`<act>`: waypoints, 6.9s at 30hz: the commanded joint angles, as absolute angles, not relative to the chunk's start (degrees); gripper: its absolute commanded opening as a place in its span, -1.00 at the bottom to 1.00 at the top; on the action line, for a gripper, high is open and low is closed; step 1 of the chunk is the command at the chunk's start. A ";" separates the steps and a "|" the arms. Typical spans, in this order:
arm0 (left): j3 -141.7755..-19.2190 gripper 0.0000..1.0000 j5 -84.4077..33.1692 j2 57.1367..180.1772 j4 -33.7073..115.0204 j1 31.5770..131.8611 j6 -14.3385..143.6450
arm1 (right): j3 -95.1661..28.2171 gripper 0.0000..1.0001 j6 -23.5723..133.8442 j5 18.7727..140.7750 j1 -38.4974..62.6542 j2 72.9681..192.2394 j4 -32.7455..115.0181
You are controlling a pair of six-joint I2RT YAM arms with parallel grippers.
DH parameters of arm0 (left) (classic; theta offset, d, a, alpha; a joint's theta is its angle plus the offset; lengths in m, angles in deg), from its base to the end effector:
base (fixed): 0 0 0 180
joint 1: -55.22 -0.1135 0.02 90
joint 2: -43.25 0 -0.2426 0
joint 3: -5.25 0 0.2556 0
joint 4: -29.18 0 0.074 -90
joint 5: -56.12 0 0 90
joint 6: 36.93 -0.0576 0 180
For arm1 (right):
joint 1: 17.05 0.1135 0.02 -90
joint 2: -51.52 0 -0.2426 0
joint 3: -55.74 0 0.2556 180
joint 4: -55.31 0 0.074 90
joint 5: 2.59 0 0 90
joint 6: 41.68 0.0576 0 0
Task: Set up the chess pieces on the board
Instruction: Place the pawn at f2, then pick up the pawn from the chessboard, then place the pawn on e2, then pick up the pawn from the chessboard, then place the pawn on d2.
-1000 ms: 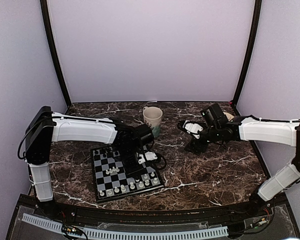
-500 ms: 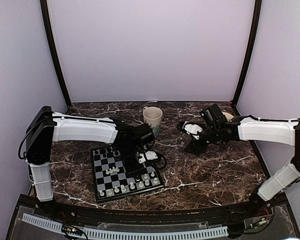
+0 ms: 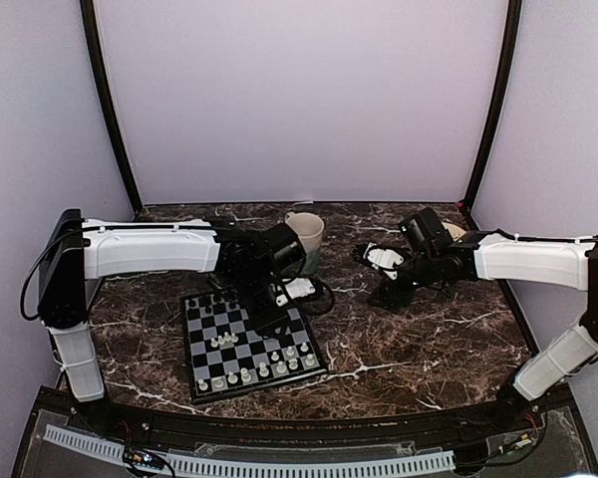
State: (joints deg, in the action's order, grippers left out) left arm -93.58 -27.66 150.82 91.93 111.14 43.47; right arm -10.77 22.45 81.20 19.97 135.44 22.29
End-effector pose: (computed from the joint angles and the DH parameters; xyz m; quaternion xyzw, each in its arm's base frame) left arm 0.2120 -0.3245 0.1815 0.5406 0.8241 -0.1124 0.1266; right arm 0.2532 0.1987 0.1771 -0.5058 0.7920 0.0836 0.3314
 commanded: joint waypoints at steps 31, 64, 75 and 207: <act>-89.71 -0.60 -29.30 154.92 89.60 104.97 47.72 | -12.87 0.55 21.81 80.38 19.87 137.74 22.12; -82.35 -0.88 -20.46 147.58 90.66 109.34 44.46 | -13.87 0.52 21.63 81.77 21.62 138.81 20.99; -83.39 -0.83 -21.31 149.93 90.75 109.62 44.12 | -13.84 0.52 21.38 82.04 21.89 139.06 21.11; -79.52 -0.51 -24.22 141.35 93.52 108.57 44.41 | -14.83 0.49 20.11 84.04 25.62 142.39 19.25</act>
